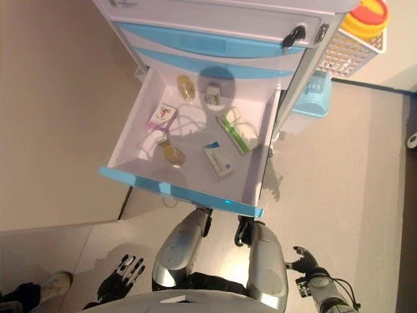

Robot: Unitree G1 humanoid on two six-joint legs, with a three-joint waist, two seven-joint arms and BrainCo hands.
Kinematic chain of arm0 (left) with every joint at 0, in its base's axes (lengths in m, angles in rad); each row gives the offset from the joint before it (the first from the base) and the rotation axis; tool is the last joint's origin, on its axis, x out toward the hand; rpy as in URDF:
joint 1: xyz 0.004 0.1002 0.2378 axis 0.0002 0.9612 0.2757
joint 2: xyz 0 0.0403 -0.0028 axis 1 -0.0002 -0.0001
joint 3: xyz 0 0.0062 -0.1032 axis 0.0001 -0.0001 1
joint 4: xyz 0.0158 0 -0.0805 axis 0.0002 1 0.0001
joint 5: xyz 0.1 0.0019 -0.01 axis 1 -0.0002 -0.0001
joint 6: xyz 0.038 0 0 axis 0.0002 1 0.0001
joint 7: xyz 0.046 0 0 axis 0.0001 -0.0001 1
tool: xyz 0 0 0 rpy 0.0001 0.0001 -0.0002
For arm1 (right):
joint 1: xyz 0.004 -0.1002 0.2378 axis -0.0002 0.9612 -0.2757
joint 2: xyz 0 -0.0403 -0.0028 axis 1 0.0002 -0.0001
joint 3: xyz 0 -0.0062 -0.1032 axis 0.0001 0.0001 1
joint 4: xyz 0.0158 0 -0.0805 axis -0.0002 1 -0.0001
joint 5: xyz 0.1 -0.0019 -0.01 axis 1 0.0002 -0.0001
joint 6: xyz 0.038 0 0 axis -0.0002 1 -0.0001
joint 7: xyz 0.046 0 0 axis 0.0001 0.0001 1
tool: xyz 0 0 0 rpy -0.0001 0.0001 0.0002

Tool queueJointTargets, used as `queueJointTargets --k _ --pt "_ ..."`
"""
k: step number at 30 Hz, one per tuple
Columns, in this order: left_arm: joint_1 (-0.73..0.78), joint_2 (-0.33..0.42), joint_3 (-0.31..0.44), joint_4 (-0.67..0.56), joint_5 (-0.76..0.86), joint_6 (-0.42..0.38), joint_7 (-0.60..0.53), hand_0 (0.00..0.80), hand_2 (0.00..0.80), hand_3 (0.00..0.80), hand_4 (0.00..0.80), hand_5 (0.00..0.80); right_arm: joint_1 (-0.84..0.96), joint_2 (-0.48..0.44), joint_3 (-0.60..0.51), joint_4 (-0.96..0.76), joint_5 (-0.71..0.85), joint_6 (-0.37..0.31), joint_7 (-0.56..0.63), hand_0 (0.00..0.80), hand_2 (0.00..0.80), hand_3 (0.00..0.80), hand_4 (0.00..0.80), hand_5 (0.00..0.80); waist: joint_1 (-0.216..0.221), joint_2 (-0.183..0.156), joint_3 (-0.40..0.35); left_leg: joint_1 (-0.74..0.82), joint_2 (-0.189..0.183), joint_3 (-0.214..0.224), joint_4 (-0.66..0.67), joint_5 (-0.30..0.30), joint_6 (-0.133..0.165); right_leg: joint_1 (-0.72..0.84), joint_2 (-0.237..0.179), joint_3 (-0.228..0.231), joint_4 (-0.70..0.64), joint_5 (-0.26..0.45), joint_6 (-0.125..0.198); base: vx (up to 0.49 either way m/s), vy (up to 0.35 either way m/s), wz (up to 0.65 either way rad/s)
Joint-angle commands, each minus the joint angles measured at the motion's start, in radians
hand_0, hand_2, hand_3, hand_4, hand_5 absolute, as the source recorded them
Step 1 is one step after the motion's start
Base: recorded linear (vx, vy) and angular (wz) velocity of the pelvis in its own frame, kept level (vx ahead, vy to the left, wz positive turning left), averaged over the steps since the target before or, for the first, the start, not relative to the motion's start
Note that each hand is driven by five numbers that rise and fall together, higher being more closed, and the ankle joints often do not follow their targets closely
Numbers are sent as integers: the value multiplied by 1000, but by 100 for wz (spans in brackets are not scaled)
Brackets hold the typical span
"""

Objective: Open the drawer and pick up the medicine

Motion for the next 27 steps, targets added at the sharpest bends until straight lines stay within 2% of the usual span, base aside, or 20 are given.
queueJointTargets --k 1,3,6,11,14,18,21,27 --pt "61 89 -82 -24 388 -171 205 0 0 0 0 0 85 -15 -57 -5 91 -43 -122 0 0 0 0 0 -18 -33 -69 -54 -79 78 -90 106 55 72 40 -1 -61 84 75 27 -7 -5" --pt "63 107 -135 -47 509 -176 264 0 0 0 0 0 95 -22 -98 -37 128 -73 -178 0 0 0 0 0 -25 -55 -73 -23 -78 90 -104 95 69 86 42 14 -94 103 92 33 -34 -6" --pt "74 127 -184 -71 557 -153 292 0 0 0 0 0 110 -31 -140 -109 156 -138 -239 0 0 0 0 0 -40 -84 -87 9 -70 106 -130 92 88 94 48 29 -144 142 116 21 -56 -26" --pt "67 140 -179 -73 421 -75 280 0 0 0 0 0 118 -61 -165 -424 95 -176 -349 0 0 0 0 0 -89 -146 -122 54 -60 154 -178 70 125 90 49 71 -240 209 157 -58 -17 -35" --pt "38 136 -169 -69 364 -43 294 0 0 0 0 0 96 -88 -169 -608 97 -184 -361 0 0 0 0 0 -115 -175 -142 52 -55 186 -197 62 134 76 42 90 -293 245 175 -177 21 -50" --pt "-12 102 -169 -62 329 -8 323 0 0 0 0 0 53 -108 -155 -816 68 -202 -320 0 0 0 0 0 -140 -192 -167 55 -48 221 -234 58 139 61 29 107 -346 276 195 -153 45 -40" --pt "-41 73 -168 -49 355 1 344 0 0 0 0 0 32 -121 -126 -973 -14 -223 -259 0 0 0 0 0 -150 -199 -191 68 -43 240 -273 62 139 62 20 110 -374 285 203 -103 44 -34" --pt "-72 42 -200 -17 395 -3 371 0 0 0 0 0 -4 -222 -24 -1176 -142 -259 -104 0 0 0 0 0 -141 -208 -244 117 -43 246 -345 60 134 109 14 96 -424 272 205 -8 19 -8"
